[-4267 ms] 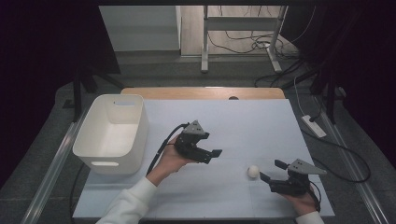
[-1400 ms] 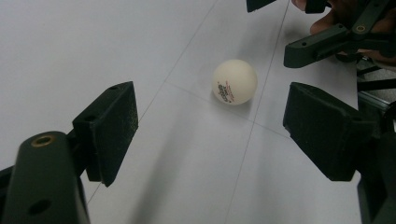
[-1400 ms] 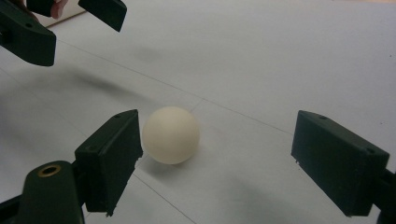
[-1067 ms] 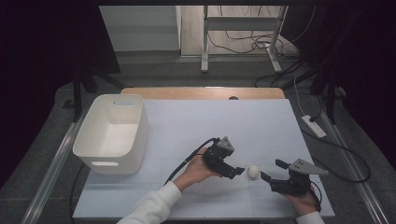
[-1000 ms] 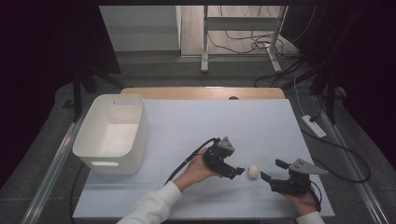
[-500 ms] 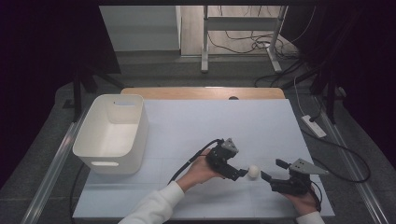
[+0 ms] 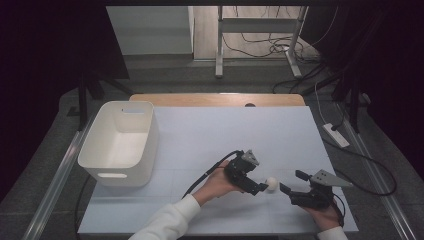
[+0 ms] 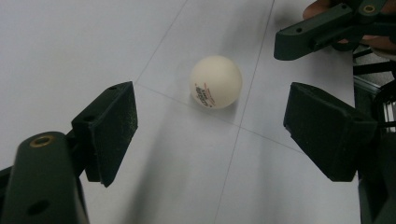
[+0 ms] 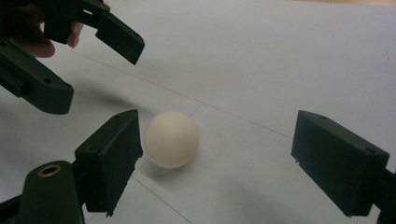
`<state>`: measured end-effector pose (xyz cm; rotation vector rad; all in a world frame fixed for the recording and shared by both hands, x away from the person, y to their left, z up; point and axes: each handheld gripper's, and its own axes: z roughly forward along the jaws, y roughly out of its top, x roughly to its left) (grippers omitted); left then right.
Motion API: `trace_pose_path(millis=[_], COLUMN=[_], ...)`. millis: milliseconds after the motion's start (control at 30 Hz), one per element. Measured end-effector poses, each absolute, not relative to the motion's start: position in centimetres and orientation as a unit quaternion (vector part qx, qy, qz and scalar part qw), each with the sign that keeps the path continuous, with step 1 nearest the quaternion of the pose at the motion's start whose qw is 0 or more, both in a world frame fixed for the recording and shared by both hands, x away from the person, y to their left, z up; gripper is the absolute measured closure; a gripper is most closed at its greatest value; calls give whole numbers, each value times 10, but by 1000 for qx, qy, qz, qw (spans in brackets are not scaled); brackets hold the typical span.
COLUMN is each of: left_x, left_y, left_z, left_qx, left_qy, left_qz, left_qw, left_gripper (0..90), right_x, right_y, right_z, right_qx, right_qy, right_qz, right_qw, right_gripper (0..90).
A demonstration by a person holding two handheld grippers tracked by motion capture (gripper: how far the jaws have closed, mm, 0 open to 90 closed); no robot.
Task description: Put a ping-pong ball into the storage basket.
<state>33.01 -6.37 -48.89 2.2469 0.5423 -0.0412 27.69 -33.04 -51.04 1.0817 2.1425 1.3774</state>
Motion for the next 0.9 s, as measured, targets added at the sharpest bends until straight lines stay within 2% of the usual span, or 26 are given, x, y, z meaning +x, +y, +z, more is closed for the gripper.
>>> trace_pose_path(millis=[900], left_x=[334], left_y=[-83], left_z=[-502], left_qx=[898], left_qy=[210], left_qz=[-20], left_qw=[385], left_gripper=[184], right_x=[277], right_y=[-331], right_z=[-509], right_qx=[384], right_qy=[759], right_qz=[491], right_qw=[189], right_gripper=[162])
